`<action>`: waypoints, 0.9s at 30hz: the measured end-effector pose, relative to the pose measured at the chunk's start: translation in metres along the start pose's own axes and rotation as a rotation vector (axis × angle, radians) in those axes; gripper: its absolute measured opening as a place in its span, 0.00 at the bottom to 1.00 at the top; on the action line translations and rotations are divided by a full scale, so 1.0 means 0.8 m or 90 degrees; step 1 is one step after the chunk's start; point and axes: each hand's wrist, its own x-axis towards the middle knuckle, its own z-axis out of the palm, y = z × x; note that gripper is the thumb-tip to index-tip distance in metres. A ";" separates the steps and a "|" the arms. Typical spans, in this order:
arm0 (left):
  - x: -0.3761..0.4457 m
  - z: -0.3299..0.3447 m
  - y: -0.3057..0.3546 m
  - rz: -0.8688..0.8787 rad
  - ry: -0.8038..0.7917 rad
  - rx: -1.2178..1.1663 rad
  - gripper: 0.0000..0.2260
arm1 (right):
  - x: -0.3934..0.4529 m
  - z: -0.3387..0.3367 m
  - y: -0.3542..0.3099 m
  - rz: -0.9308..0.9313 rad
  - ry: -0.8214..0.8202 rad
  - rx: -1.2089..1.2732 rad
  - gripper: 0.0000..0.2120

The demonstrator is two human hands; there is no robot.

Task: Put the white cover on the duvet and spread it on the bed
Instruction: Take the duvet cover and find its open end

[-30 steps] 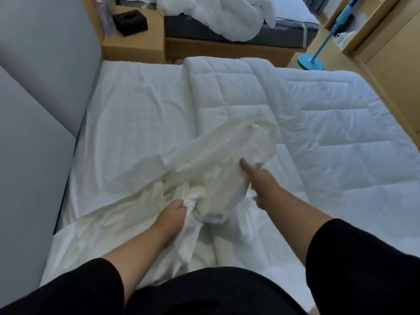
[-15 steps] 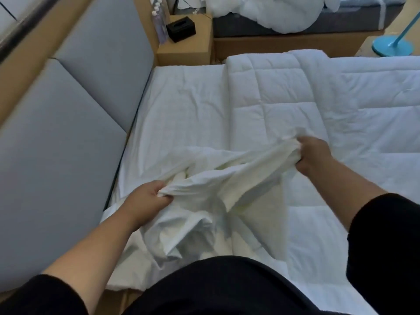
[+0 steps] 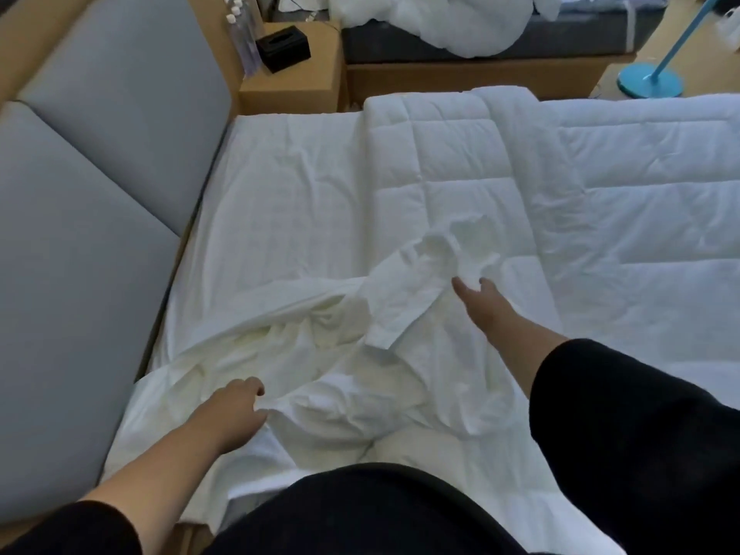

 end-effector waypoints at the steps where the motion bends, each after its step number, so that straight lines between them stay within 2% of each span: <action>1: 0.004 0.007 0.013 0.027 -0.020 -0.004 0.17 | -0.009 0.021 0.023 0.009 -0.043 -0.050 0.45; 4: 0.021 0.034 0.049 0.095 -0.075 0.004 0.17 | -0.016 0.076 0.092 0.049 -0.130 -0.186 0.50; 6: 0.033 0.056 0.069 0.119 -0.102 0.027 0.20 | -0.017 0.101 0.127 0.064 -0.142 -0.294 0.49; 10: 0.056 0.095 0.101 0.144 -0.173 0.062 0.23 | -0.010 0.130 0.167 0.054 -0.124 -0.453 0.38; 13: 0.066 0.109 0.116 0.147 -0.220 0.067 0.23 | 0.003 0.142 0.183 0.059 -0.155 -0.405 0.22; 15: 0.066 0.109 0.121 0.153 -0.219 0.073 0.23 | 0.015 0.146 0.187 0.007 -0.145 -0.382 0.11; 17: 0.068 0.101 0.126 0.171 -0.206 0.084 0.23 | 0.029 0.140 0.178 -0.008 -0.122 -0.289 0.10; 20: 0.077 0.086 0.135 0.190 -0.167 0.078 0.22 | 0.059 0.089 0.130 0.048 -0.044 0.043 0.09; 23: 0.093 0.082 0.155 0.220 -0.124 0.069 0.17 | 0.096 -0.033 0.067 0.088 0.111 0.373 0.06; 25: 0.101 0.089 0.176 0.244 -0.118 0.059 0.17 | 0.114 -0.127 0.038 0.077 0.221 0.536 0.08; 27: 0.108 0.099 0.202 0.272 -0.131 0.058 0.17 | 0.123 -0.190 0.031 0.008 0.264 0.537 0.10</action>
